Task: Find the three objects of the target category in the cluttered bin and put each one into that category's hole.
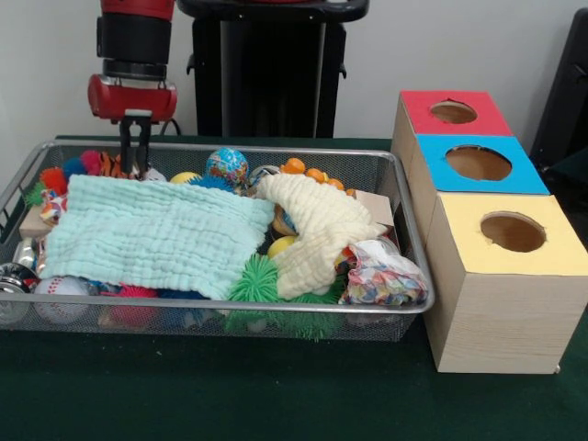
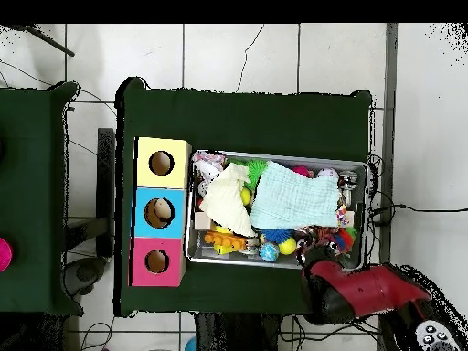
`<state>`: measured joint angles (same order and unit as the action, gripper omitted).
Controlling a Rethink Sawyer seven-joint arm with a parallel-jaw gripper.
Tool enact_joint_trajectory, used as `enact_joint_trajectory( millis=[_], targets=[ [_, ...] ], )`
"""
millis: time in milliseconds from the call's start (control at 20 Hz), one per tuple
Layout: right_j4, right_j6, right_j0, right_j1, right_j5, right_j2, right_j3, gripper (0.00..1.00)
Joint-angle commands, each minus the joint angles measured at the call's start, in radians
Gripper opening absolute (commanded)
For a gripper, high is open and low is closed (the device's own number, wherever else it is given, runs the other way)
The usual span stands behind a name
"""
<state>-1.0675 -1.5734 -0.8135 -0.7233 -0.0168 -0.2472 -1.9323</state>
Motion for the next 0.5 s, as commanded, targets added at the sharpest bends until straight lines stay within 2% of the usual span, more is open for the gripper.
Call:
enact_joint_trajectory(
  millis=[50, 500],
  targets=[
    [0.08, 0.087, -0.061, -0.152, -0.17, -0.186, -0.111, 0.0],
    [0.12, 0.096, -0.098, -0.222, -0.213, -0.24, -0.172, 0.0]
  ],
)
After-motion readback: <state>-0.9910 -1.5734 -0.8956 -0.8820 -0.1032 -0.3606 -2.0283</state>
